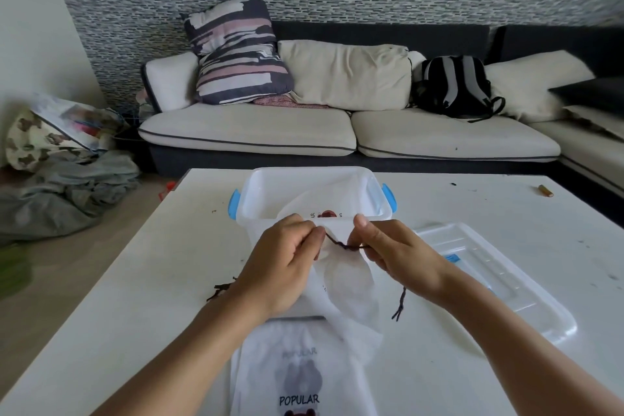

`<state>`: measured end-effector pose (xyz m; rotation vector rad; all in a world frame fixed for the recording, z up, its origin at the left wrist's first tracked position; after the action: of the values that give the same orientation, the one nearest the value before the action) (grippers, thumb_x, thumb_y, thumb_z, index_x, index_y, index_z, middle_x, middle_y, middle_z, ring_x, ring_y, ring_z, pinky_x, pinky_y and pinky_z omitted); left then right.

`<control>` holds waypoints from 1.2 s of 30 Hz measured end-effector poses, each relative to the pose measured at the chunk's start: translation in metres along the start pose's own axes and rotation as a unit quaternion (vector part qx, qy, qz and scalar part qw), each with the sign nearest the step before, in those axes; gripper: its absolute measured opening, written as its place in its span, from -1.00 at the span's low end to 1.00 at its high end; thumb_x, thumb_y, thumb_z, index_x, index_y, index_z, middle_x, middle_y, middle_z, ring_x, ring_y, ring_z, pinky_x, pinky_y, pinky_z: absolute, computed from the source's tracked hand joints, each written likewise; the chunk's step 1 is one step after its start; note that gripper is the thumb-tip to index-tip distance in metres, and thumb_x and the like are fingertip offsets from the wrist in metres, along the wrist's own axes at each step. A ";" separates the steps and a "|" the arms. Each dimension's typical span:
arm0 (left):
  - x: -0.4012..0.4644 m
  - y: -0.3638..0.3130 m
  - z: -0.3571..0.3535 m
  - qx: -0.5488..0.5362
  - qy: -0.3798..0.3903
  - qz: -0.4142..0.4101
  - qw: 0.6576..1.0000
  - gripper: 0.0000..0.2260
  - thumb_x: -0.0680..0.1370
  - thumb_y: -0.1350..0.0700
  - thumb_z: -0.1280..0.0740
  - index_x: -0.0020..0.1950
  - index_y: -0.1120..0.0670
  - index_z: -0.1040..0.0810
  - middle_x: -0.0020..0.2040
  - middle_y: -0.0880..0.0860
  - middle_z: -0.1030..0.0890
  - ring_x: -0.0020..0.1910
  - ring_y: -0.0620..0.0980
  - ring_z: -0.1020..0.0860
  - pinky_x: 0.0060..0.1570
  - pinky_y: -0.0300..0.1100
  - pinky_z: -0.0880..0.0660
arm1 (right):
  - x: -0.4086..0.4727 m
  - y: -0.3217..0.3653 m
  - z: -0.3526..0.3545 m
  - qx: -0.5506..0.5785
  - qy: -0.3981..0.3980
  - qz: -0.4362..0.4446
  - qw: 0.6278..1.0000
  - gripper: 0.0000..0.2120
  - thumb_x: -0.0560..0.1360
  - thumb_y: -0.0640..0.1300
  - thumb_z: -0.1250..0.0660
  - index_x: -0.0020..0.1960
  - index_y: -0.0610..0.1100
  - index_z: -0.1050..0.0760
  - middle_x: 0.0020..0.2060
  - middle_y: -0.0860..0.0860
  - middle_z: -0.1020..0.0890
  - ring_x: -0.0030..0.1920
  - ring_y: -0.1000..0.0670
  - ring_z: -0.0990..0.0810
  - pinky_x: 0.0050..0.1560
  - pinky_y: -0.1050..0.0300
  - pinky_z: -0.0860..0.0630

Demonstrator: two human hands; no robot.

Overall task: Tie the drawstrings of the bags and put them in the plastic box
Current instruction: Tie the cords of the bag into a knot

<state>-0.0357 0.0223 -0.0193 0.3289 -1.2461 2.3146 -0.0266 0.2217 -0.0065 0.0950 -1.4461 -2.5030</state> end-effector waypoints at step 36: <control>0.002 -0.007 0.000 -0.216 0.084 0.108 0.967 -0.59 0.62 -0.14 -0.27 -0.20 0.13 -0.66 -0.14 0.30 -0.63 -0.14 0.05 -0.53 0.07 0.03 -0.44 | -0.006 0.020 -0.005 0.028 -0.060 0.121 0.990 -0.90 0.51 -0.24 -0.47 -0.06 -0.08 -0.73 -0.52 -0.20 -0.42 -0.44 -0.07 -0.13 -0.33 0.49 -0.30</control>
<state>-0.0335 0.0260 -0.0134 -0.1566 -1.7152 2.1079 -0.0162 0.2095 0.0074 -0.2115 -1.4746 -2.3064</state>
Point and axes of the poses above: each hand's wrist, its own x-axis towards the middle knuckle, its own z-axis out of the back of the hand, y = z × x, the point moved 1 cm from there along x, towards the middle knuckle
